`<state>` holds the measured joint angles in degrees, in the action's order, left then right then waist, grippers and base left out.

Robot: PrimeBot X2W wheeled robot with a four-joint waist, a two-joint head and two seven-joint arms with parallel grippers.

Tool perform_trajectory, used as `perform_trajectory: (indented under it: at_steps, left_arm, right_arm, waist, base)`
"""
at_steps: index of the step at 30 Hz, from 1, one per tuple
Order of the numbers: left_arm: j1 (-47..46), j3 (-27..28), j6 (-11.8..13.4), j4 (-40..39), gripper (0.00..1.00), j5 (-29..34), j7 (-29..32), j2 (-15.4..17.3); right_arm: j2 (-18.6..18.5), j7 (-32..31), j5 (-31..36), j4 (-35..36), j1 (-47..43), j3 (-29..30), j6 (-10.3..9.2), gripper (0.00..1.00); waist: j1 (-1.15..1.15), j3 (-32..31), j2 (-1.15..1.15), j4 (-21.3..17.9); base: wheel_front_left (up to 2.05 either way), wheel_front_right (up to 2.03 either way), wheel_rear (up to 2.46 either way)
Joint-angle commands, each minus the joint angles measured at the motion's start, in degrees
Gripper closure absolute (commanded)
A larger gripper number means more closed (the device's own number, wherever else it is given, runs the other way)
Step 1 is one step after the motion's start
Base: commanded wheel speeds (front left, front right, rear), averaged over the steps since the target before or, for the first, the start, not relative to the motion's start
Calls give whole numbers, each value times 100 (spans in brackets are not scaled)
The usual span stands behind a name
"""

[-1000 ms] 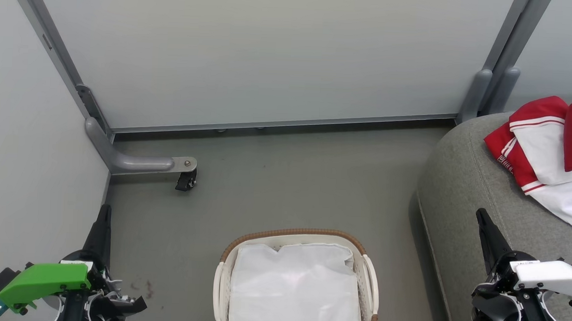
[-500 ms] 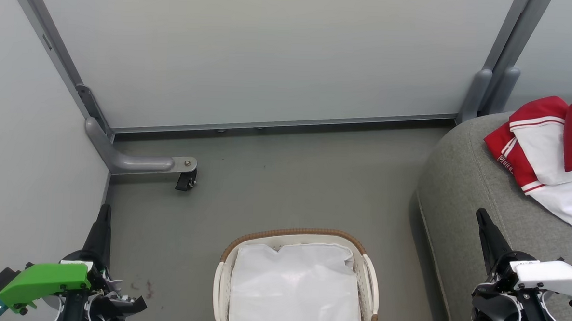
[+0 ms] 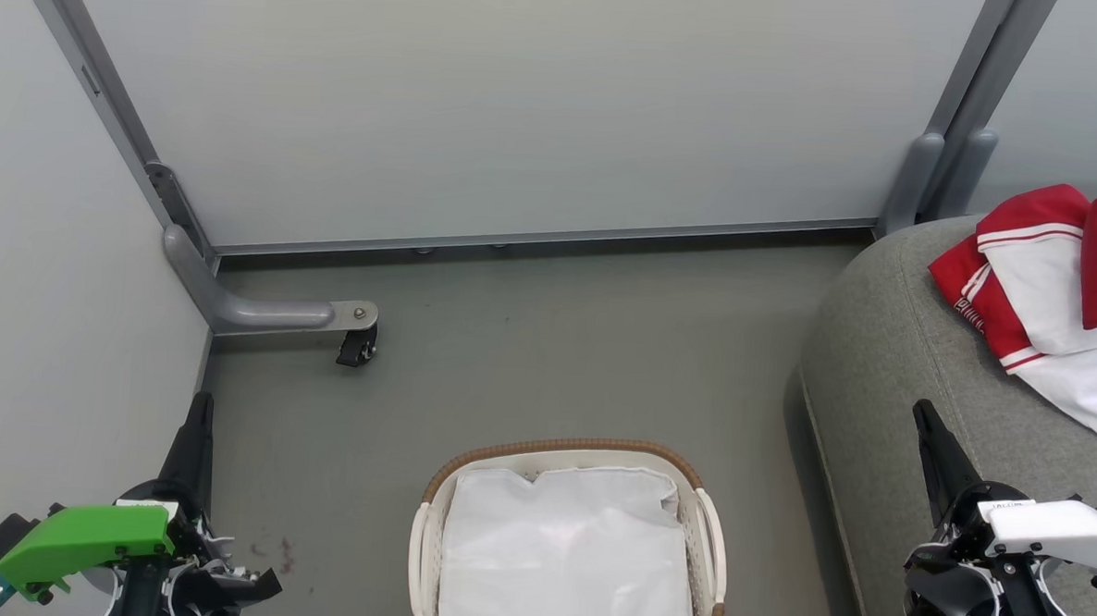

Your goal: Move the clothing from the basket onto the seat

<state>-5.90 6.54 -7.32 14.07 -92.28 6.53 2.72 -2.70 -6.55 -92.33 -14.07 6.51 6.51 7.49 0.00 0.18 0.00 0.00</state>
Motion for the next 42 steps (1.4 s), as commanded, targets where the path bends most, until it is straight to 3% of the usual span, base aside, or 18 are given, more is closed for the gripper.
perform_trajectory:
  at_steps: [1,42]
  left_arm:
    - [-62,13,-34,-10,100,-26,20,29]
    - [-62,12,-35,-10,100,-26,20,29]
  right_arm:
    - [-34,-17,-18,17,-59,12,0,100]
    - [-34,-16,-18,17,-60,12,0,100]
  waist:
    - [0,0,0,0]
    - [0,0,0,0]
  base:
    - [0,0,0]
    - [0,0,0]
